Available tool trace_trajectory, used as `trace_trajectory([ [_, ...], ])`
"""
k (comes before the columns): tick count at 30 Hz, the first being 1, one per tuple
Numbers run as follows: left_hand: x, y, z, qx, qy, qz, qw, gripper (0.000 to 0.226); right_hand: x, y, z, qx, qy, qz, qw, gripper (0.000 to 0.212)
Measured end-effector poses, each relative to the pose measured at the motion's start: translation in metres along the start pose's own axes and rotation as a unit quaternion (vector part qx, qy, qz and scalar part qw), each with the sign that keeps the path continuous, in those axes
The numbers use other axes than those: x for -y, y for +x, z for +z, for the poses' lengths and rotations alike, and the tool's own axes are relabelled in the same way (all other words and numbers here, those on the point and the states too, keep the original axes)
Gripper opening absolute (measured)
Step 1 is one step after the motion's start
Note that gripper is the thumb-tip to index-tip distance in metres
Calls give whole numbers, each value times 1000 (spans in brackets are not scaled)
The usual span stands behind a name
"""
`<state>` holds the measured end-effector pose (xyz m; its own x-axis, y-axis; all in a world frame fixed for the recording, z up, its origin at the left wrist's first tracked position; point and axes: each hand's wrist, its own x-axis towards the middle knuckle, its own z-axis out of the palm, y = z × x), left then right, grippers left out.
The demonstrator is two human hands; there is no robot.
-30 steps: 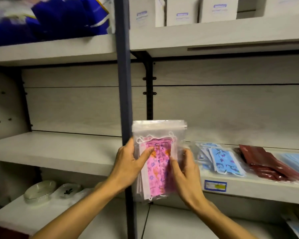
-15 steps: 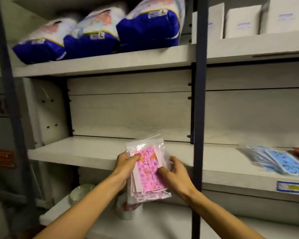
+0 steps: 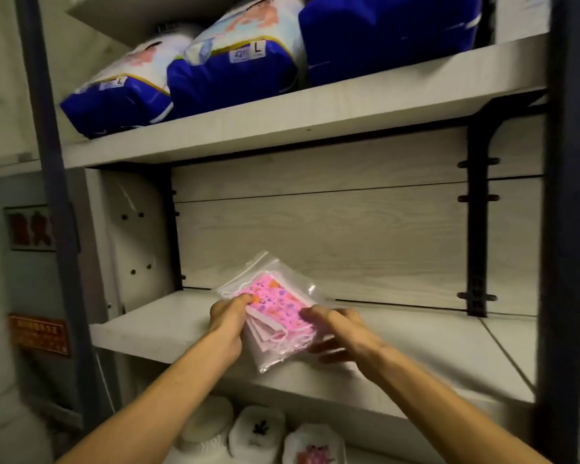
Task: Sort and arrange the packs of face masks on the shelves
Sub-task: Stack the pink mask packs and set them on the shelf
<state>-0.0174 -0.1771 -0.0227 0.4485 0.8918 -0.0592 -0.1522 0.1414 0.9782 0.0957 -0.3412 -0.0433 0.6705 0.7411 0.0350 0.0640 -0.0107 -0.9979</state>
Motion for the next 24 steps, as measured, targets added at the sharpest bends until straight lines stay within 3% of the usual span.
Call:
trace_trajectory([
  [3, 4, 49, 1, -46, -47, -16, 998, 33, -5, 42, 12, 21, 103, 62, 993, 49],
  [5, 12, 69, 2, -45, -52, -17, 997, 32, -10, 72, 23, -7, 137, 72, 988, 50],
  [9, 15, 99, -9, 30, -43, -20, 998, 22, -17, 117, 42, -93, 118, 39, 988, 29],
  [11, 11, 118, -22, 97, -24, -24, 995, 25, -18, 131, 44, -132, 60, -6, 989, 22],
  [14, 2, 158, -47, 150, 1, -26, 988, 40, -13, 152, 41, -157, -71, -146, 974, 27],
  [17, -7, 197, -72, 121, 30, -11, 992, 70, -5, 166, 33, -126, -218, -282, 926, 45],
  [19, -10, 215, -83, 83, 132, 95, 983, 93, 1, 173, 34, -115, -293, -335, 888, 53],
  [21, -15, 227, -90, 82, 208, 252, 941, 93, 3, 179, 43, -108, -309, -365, 871, 54],
  [22, -21, 232, -92, 88, 250, 339, 903, 91, 3, 182, 49, -108, -311, -373, 868, 55],
  [24, -40, 238, -87, 114, 360, 504, 777, 90, 5, 185, 60, -112, -323, -381, 859, 56],
])
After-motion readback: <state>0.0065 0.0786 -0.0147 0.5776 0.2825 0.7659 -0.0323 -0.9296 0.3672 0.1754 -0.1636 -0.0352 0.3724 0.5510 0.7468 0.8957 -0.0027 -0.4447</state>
